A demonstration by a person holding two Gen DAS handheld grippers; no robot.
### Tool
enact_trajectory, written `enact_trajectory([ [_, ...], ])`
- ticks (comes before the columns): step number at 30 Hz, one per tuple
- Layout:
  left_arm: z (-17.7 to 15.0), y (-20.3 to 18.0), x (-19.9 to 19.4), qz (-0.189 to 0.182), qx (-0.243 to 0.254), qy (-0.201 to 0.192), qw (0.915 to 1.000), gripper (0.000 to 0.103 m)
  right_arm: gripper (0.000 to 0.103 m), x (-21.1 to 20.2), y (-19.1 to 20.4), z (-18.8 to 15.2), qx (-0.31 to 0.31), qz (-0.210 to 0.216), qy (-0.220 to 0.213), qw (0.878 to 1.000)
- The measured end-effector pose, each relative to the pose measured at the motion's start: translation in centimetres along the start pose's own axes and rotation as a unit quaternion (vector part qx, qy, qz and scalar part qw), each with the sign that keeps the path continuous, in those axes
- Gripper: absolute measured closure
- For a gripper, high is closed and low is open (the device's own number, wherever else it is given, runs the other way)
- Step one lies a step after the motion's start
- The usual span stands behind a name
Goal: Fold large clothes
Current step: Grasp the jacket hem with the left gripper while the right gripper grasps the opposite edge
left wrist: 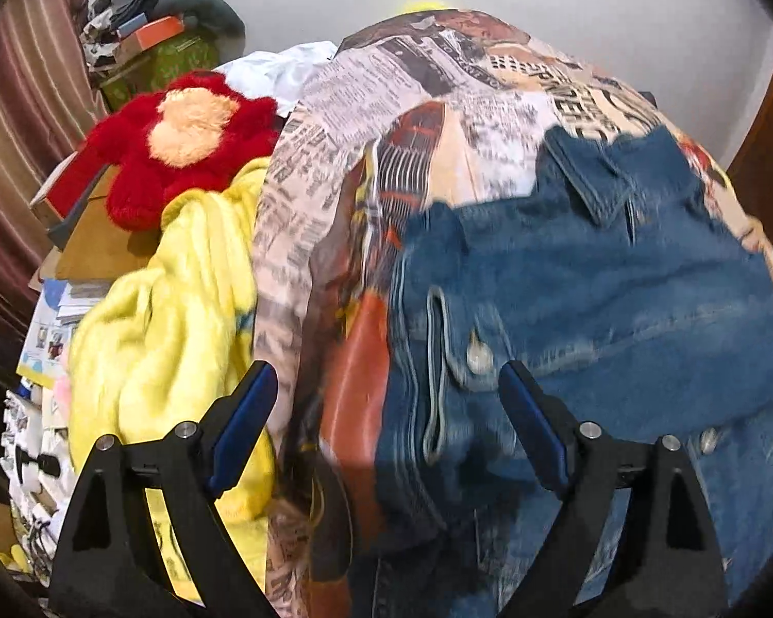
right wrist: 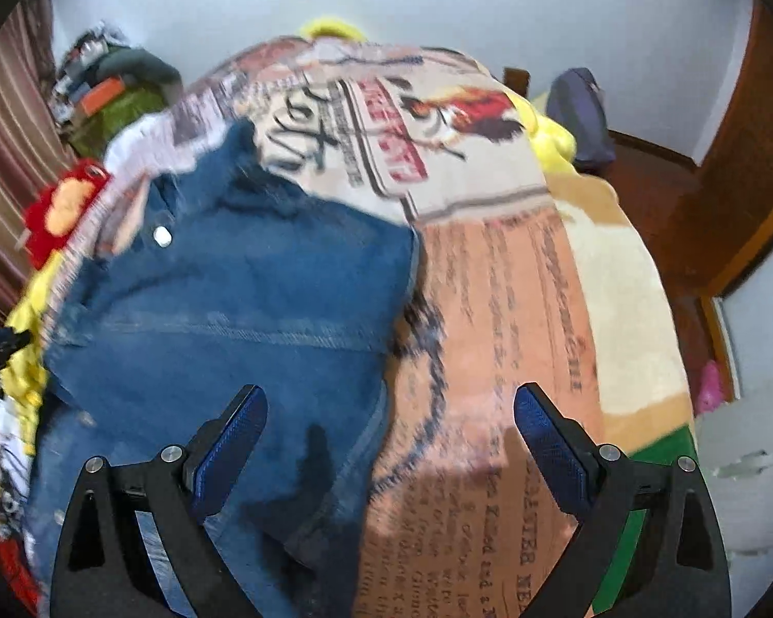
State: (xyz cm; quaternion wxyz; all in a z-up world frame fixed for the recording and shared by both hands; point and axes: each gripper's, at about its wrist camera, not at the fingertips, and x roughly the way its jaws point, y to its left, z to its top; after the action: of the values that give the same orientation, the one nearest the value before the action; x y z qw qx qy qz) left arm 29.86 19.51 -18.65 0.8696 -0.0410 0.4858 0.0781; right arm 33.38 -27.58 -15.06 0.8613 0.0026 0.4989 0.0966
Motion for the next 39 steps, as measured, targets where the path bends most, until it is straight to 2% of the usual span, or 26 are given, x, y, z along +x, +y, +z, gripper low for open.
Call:
enact_trajectory([
  [6, 3.9, 0.5, 3.3, -0.044, -0.026, 0.025, 0.9983, 0.015, 0.007, 1.2, -1.1, 3.1, 0.04, 0.037, 0.002, 0.999],
  [11, 5.6, 0.8, 7.7, -0.088, -0.063, 0.066, 0.9919, 0.015, 0.008, 4.6, -2.4, 4.7, 0.078, 0.07, 0.032, 0.994],
  [13, 5.9, 1.2, 9.2, -0.098, -0.078, 0.076, 0.9892, 0.016, 0.015, 6.0, -2.7, 5.1, 0.09, 0.082, 0.043, 0.992],
  [14, 6.1, 1.4, 10.0, -0.11, -0.086, 0.083, 0.9867, 0.019, 0.019, 6.9, -2.9, 5.4, 0.096, 0.088, 0.051, 0.99],
  [15, 6.2, 1.6, 10.7, -0.118, -0.094, 0.09, 0.9844, 0.027, 0.028, 7.8, -3.1, 5.6, 0.101, 0.094, 0.061, 0.989],
  [17, 6.2, 1.9, 12.1, -0.132, -0.111, 0.107, 0.9792, 0.033, 0.04, 9.4, -3.3, 5.9, 0.112, 0.102, 0.076, 0.986],
  [19, 6.3, 2.0, 12.6, -0.132, -0.111, 0.103, 0.9796, 0.037, 0.059, 11.0, -3.5, 6.1, 0.123, 0.114, 0.088, 0.982],
  [21, 6.4, 2.1, 12.8, -0.121, -0.106, 0.097, 0.9822, 0.056, 0.069, 12.3, -3.5, 6.2, 0.135, 0.123, 0.099, 0.978],
  [22, 6.4, 2.2, 12.9, -0.117, -0.105, 0.095, 0.983, 0.06, 0.076, 12.7, -3.5, 6.3, 0.139, 0.122, 0.099, 0.978],
  [24, 6.4, 2.2, 13.0, -0.119, -0.103, 0.089, 0.9835, 0.071, 0.085, 13.2, -3.2, 6.6, 0.135, 0.118, 0.092, 0.979],
  [25, 6.5, 2.1, 13.0, -0.117, -0.098, 0.087, 0.9845, 0.073, 0.088, 13.2, -3.0, 6.9, 0.133, 0.117, 0.085, 0.981],
  [30, 7.1, 1.4, 11.2, -0.081, -0.077, 0.062, 0.9918, 0.088, 0.093, 12.7, -2.5, 9.4, 0.129, 0.114, 0.054, 0.984],
  [32, 7.8, 1.3, 10.0, -0.083, -0.073, 0.039, 0.9932, 0.096, 0.093, 12.4, -1.7, 10.8, 0.112, 0.109, 0.044, 0.987],
  [36, 9.6, 1.1, 7.0, -0.073, -0.057, -0.006, 0.9957, 0.096, 0.094, 11.3, 0.2, 13.4, 0.065, 0.086, 0.011, 0.994],
  [39, 11.0, 1.2, 6.2, -0.059, -0.052, -0.019, 0.9968, 0.096, 0.094, 10.4, 1.3, 15.3, 0.045, 0.076, -0.015, 0.996],
])
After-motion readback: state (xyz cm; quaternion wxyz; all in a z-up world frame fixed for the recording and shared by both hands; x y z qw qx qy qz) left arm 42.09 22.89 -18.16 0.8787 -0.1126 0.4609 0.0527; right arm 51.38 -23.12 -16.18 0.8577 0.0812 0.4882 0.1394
